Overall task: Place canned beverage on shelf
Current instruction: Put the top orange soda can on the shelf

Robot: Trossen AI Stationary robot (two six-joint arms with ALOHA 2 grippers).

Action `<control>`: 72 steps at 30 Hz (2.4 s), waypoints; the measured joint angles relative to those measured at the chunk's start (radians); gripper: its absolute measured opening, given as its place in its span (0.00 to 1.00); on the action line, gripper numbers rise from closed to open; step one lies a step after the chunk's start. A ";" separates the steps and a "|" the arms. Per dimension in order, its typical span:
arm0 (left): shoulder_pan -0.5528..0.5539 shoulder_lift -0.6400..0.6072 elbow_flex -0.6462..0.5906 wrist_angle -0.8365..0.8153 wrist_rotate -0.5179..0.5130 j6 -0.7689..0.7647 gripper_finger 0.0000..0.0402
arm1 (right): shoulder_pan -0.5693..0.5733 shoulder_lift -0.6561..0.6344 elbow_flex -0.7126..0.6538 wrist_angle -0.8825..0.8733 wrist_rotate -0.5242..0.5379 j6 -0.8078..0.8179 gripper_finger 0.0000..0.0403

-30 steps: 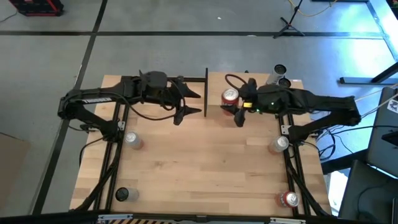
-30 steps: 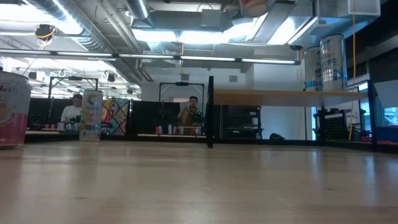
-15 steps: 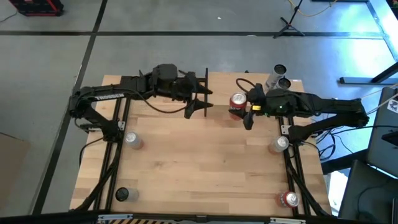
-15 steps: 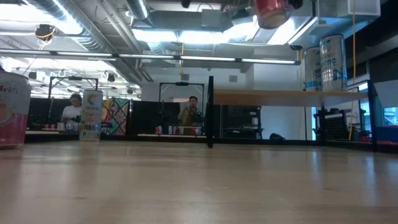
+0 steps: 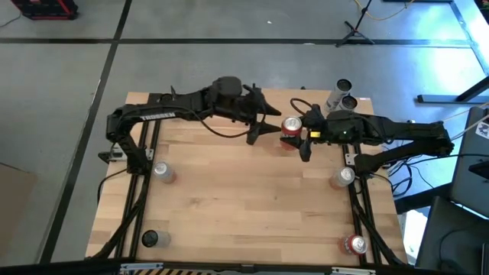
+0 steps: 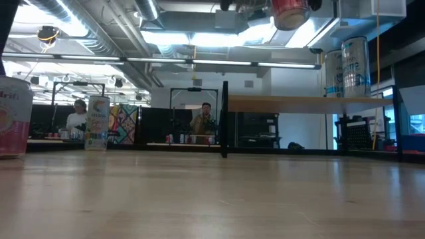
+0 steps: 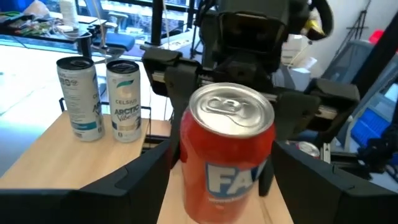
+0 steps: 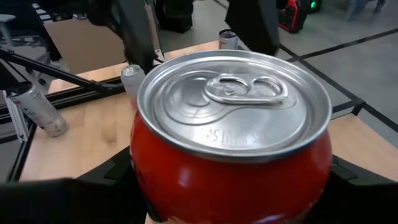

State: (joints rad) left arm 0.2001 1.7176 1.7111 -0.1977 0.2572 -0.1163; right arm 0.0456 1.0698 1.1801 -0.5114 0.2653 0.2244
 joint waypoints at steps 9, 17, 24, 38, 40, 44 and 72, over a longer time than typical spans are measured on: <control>0.001 0.002 0.003 0.018 -0.045 -0.098 0.74 | 0.000 0.001 0.000 0.024 -0.016 -0.021 0.68; -0.014 0.007 0.003 0.030 -0.032 -0.075 0.84 | 0.000 0.003 0.002 0.056 -0.034 -0.050 0.68; -0.058 0.007 0.003 0.072 -0.045 0.044 0.85 | 0.000 0.051 0.002 0.112 -0.044 -0.074 0.68; -0.058 0.007 0.002 0.047 -0.053 0.038 0.85 | 0.000 0.077 0.002 0.233 -0.051 -0.109 0.68; -0.061 0.007 0.002 0.048 -0.055 0.038 0.85 | 0.000 0.077 0.002 0.237 -0.050 -0.109 0.68; -0.064 0.007 0.002 0.051 -0.057 0.039 0.85 | 0.000 0.077 0.002 0.248 -0.050 -0.108 0.68; -0.048 0.025 0.000 0.091 -0.259 0.066 0.66 | 0.001 -0.208 0.004 -0.116 -0.102 -0.018 0.91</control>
State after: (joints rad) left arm 0.1526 1.7428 1.7111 -0.1068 -0.0017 -0.0501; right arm 0.0467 0.8618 1.1843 -0.6278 0.1635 0.2060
